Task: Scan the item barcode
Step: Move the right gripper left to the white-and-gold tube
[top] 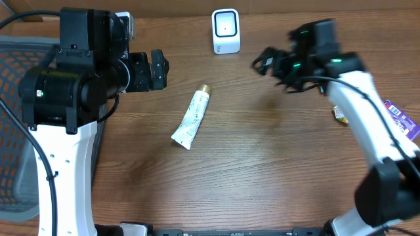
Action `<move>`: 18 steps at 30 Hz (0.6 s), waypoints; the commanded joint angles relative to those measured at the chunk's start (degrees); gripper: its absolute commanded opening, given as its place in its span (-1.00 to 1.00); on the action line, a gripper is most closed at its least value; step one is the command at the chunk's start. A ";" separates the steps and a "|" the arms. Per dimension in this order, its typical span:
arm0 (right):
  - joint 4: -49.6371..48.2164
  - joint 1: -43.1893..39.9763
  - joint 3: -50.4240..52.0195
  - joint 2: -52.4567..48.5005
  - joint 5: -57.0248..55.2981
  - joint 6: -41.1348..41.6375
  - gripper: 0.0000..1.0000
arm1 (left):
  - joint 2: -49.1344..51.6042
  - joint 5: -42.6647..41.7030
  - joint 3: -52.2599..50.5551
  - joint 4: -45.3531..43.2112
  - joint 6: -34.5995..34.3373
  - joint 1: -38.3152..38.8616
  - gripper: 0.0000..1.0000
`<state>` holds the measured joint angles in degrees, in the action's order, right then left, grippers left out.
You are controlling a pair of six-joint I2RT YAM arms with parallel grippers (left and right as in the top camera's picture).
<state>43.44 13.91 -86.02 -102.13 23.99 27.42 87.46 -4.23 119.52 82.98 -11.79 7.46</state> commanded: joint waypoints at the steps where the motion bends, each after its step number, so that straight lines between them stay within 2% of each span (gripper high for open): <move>1: -1.79 3.50 0.46 -4.07 -0.33 5.97 1.00 | 0.39 0.20 0.52 -0.07 1.07 0.07 0.99; 14: -8.31 15.56 0.46 -15.30 0.09 12.57 0.99 | 0.39 0.20 0.52 -0.07 1.07 0.07 1.00; 18: -12.24 18.78 0.46 -18.14 0.00 13.79 0.81 | 0.39 0.20 0.52 -0.07 1.07 0.07 0.99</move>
<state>32.47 30.87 -85.78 -118.41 23.99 39.11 87.46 -4.23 119.52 82.98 -11.79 7.46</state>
